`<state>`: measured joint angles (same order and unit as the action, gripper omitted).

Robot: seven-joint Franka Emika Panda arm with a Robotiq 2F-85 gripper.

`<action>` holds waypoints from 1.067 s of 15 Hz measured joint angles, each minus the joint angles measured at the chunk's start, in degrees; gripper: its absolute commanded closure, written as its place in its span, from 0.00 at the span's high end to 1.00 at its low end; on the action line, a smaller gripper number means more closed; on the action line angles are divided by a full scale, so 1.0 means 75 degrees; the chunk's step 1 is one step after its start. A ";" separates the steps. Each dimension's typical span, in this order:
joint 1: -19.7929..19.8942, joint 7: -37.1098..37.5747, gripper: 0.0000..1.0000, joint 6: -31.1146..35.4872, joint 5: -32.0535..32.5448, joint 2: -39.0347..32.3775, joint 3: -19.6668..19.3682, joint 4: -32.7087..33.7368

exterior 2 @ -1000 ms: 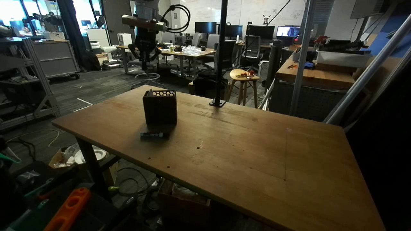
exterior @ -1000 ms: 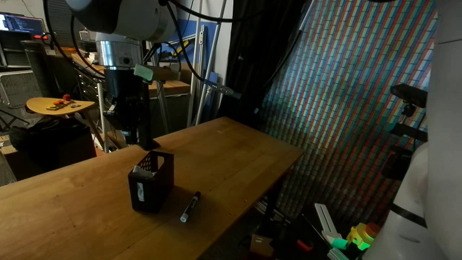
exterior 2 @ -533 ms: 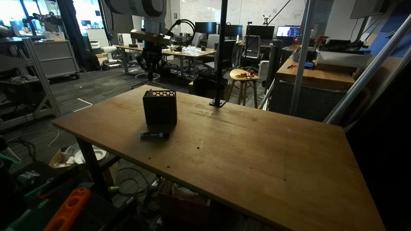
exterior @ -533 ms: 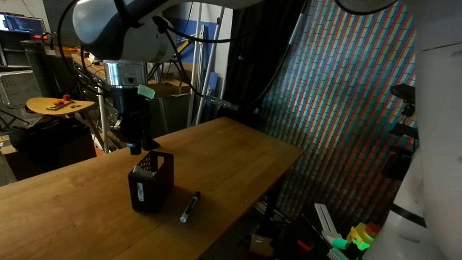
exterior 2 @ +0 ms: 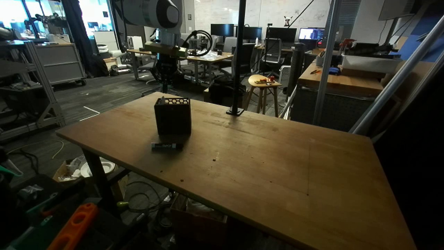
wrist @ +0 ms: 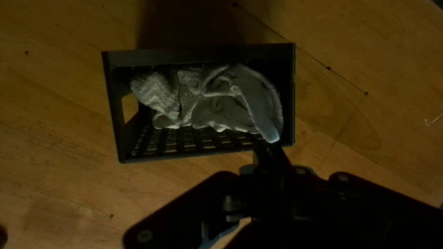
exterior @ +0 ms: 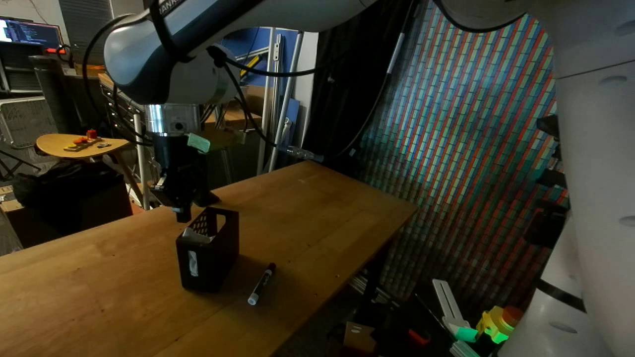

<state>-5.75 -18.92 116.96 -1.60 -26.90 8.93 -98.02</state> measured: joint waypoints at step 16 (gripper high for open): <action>0.0000 0.0008 0.08 0.0576 -0.0143 0.0029 0.0038 -0.0505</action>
<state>-5.75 -18.86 121.29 -2.67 -26.68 9.22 -101.81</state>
